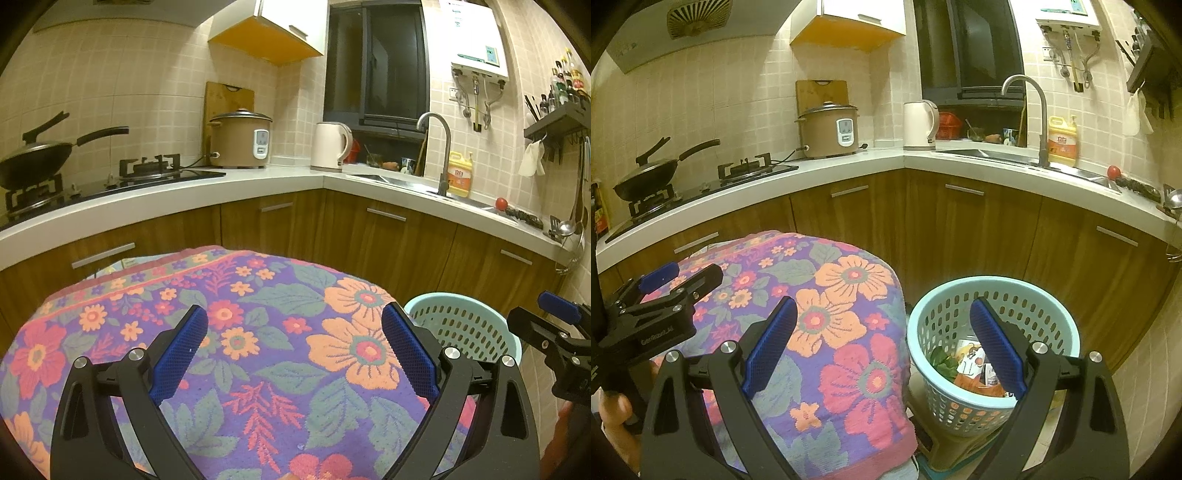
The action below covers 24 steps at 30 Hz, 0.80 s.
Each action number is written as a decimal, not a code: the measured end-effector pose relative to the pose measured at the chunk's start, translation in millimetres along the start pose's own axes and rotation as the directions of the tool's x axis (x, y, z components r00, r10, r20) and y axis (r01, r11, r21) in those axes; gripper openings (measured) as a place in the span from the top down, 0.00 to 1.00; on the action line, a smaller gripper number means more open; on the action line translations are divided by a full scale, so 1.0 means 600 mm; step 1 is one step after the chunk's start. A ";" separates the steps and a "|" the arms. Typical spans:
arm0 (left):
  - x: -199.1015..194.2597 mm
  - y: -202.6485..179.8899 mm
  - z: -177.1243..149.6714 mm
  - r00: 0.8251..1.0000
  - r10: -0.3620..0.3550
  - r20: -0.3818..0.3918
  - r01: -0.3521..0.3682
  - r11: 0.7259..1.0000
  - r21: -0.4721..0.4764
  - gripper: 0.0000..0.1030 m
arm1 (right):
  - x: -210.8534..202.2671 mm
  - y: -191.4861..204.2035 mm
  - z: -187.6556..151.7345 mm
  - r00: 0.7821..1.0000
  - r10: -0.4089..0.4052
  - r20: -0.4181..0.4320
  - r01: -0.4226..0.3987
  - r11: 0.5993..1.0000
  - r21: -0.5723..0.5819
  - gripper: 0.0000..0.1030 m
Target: Collect trash
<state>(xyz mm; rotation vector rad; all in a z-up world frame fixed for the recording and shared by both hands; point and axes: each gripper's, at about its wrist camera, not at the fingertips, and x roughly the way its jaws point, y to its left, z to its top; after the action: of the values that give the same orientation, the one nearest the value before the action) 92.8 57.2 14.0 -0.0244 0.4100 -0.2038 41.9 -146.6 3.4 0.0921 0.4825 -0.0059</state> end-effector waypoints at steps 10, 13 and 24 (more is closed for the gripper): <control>-0.001 -0.001 0.000 1.000 0.000 0.004 0.000 1.000 -0.002 0.10 | 0.003 -0.002 -0.004 1.000 -0.013 -0.002 0.013 1.000 0.001 0.13; -0.002 -0.001 0.000 1.000 0.002 0.007 -0.002 1.000 0.000 0.10 | 0.003 -0.002 -0.003 1.000 -0.013 -0.002 0.013 1.000 0.000 0.13; 0.000 0.000 0.000 1.000 0.003 0.003 -0.003 1.000 0.003 0.10 | 0.002 -0.003 -0.002 1.000 -0.015 -0.001 0.015 1.000 0.004 0.13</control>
<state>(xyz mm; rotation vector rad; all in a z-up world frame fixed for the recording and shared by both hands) 92.6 57.1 13.8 -0.0209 0.4063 -0.2019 42.3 -148.1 1.5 0.0927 0.4845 -0.0214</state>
